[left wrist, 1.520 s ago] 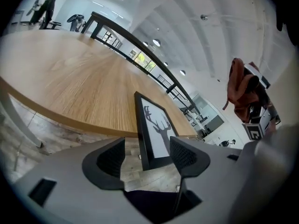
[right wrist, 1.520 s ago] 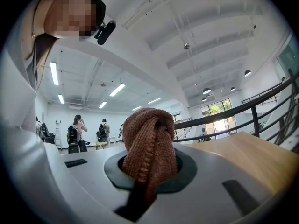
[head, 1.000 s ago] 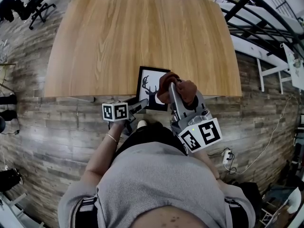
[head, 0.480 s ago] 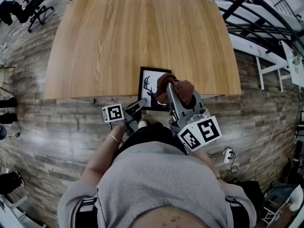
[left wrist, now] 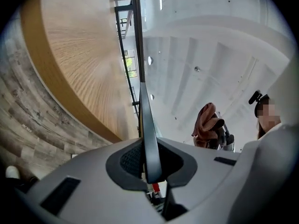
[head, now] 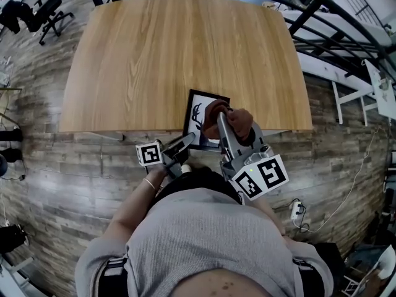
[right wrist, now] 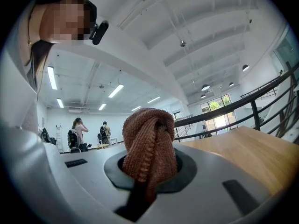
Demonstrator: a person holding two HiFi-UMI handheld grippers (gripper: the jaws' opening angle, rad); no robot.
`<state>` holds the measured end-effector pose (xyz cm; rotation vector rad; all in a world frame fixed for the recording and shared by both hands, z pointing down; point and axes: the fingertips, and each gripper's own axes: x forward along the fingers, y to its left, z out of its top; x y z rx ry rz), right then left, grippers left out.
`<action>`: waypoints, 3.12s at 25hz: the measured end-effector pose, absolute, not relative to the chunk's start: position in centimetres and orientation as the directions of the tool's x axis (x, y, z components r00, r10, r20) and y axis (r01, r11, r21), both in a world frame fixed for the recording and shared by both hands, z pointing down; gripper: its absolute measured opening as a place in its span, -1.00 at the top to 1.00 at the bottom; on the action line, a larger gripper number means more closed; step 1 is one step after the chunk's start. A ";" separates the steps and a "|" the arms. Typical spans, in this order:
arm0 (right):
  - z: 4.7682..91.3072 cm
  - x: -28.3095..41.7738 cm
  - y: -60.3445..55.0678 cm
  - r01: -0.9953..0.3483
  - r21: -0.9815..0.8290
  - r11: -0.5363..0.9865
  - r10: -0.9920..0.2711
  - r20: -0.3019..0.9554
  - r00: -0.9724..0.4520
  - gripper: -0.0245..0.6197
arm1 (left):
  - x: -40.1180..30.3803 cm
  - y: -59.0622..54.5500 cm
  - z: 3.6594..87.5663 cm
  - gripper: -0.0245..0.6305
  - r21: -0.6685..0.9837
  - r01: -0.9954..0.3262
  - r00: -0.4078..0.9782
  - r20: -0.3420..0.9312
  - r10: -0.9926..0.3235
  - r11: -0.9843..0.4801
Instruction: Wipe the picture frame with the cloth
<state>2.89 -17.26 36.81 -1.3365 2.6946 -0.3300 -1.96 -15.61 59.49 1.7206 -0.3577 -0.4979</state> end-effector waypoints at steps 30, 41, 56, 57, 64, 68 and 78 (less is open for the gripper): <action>7.5 2.2 -12.7 -0.785 0.375 0.494 -0.563 -0.550 -0.617 0.78 | -2.1 -17.4 25.5 0.79 0.414 0.003 0.706 -0.645 -0.291 -0.910; 9.9 -4.5 -17.1 -0.688 0.674 0.267 -0.701 -0.354 -0.619 0.78 | -2.3 -15.7 24.2 0.79 0.346 -0.026 0.707 -0.656 -0.262 -0.938; 14.4 -4.2 -16.7 -0.687 0.607 0.400 -0.734 -0.237 -0.637 0.78 | -2.8 -15.3 24.0 0.79 0.350 -0.048 0.709 -0.647 -0.279 -0.936; 14.6 -4.2 -16.6 -0.686 0.605 0.405 -0.735 -0.231 -0.638 0.78 | -2.8 -15.3 24.0 0.79 0.351 -0.047 0.708 -0.649 -0.279 -0.935; 16.7 -4.7 -15.8 -0.662 0.594 0.457 -0.736 -0.166 -0.657 0.78 | -3.3 -15.2 24.1 0.79 0.360 -0.049 0.693 -0.660 -0.292 -0.931; 17.7 -5.4 -15.4 -0.633 0.599 0.491 -0.725 -0.122 -0.678 0.78 | -3.7 -15.5 23.9 0.79 0.366 -0.048 0.687 -0.663 -0.297 -0.929; 20.4 -6.6 -15.1 -0.587 0.539 0.604 -0.680 -0.036 -0.733 0.78 | -5.3 -16.8 24.2 0.79 0.406 -0.068 0.651 -0.674 -0.349 -0.911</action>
